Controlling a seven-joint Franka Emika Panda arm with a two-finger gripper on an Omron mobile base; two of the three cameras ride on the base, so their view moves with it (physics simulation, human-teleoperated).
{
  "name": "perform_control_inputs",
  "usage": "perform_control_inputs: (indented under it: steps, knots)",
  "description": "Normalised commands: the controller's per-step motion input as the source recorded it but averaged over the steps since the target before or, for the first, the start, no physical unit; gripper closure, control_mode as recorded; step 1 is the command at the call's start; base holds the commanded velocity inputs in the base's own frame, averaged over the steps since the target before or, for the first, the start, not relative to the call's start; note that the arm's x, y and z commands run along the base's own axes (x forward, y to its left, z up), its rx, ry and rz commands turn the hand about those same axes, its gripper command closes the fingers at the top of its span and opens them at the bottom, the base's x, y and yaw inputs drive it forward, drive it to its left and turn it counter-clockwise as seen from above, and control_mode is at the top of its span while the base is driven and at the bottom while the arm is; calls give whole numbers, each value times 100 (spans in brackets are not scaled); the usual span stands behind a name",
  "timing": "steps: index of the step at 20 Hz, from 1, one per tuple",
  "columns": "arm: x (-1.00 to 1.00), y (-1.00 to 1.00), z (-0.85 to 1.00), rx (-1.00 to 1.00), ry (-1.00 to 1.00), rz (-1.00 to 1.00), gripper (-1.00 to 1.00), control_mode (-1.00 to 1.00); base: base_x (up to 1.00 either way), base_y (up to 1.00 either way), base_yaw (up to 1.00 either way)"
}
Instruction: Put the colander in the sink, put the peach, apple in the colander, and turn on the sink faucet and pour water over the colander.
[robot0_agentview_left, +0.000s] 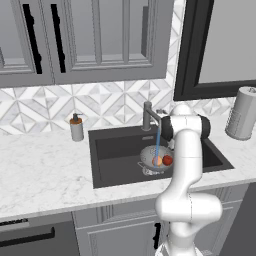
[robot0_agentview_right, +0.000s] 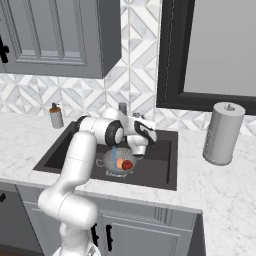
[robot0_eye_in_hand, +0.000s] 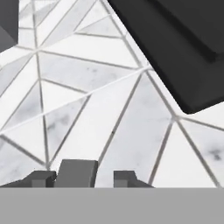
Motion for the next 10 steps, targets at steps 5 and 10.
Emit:
perform_control_inputs:
  steps: [5, 10]
  knots:
    - [-3, -100, 94, 49, -25, -2, 100, -100, 0, 0, 0]
    - [-32, -100, 98, 50, -43, 2, 100, -100, 0, 0, 0]
